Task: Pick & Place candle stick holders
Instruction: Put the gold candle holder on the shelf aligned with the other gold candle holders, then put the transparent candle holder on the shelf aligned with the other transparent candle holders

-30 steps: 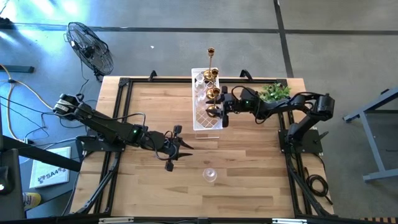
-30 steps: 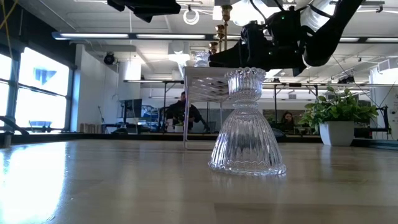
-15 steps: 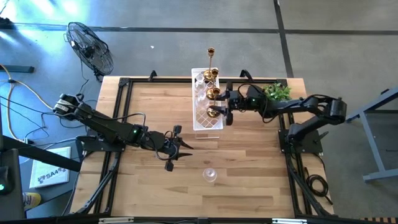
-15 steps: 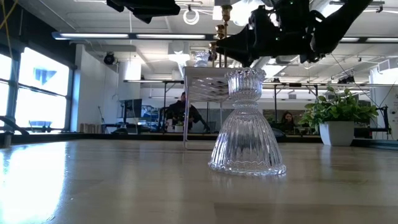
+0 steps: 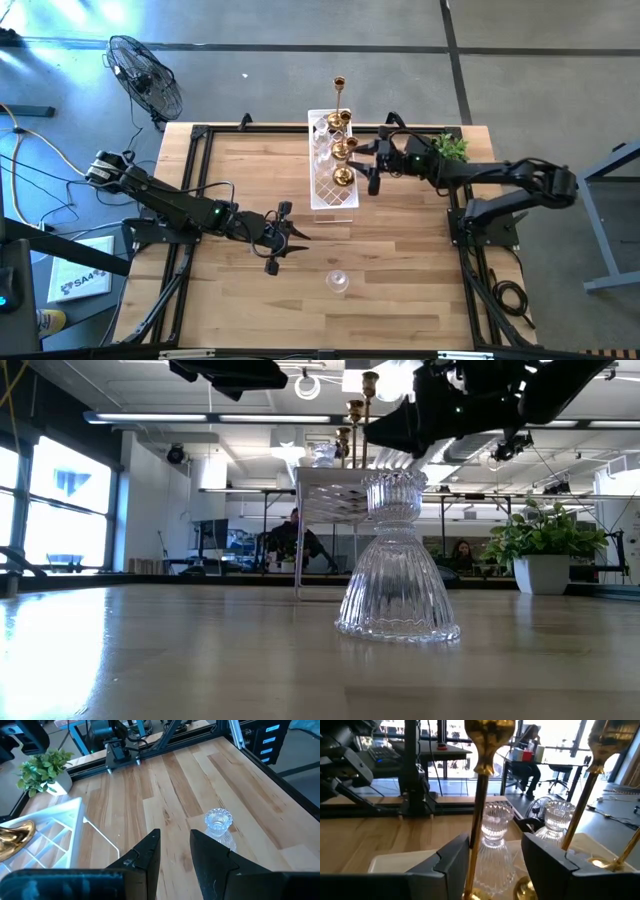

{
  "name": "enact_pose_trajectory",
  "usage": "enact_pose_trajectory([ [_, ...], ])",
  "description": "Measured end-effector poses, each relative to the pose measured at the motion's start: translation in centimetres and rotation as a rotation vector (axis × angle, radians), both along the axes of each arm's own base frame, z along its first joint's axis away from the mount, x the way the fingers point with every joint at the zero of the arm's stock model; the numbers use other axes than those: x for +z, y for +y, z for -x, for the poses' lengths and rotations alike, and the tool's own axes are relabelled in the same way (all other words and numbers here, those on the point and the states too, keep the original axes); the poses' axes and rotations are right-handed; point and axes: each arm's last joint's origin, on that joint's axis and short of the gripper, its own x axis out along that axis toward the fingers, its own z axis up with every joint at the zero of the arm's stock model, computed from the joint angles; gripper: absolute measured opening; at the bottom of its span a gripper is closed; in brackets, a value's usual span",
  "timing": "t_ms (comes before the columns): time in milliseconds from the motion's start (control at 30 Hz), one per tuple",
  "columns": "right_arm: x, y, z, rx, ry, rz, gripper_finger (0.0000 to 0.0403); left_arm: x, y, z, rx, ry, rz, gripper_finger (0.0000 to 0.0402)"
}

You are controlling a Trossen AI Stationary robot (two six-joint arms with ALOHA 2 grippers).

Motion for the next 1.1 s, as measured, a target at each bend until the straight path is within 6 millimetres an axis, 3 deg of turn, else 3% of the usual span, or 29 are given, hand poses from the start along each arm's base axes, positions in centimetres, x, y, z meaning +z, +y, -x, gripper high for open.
enact_pose_trajectory([
  [367,1.3,1.3,0.6,0.056,-0.027,0.005,0.0175,-0.1,0.0,0.0,0.002,0.010,-0.004,0.0101],
  [600,3.3,3.6,2.1,0.136,-0.079,-0.026,0.0175,-0.2,0.0,0.1,0.007,0.022,0.007,0.0101],
  [833,4.0,7.4,4.0,0.529,-0.005,-0.178,0.0175,-0.4,-0.4,-0.1,-0.096,0.047,0.086,0.0101],
  [967,3.8,10.3,4.3,0.836,0.049,-0.231,0.0175,-1.9,-0.9,-0.9,-0.136,0.103,0.120,0.0101],
  [1100,3.5,13.5,4.9,1.061,0.000,-0.154,0.0175,-3.7,-1.5,-2.6,-0.141,0.090,0.125,0.0101],
])
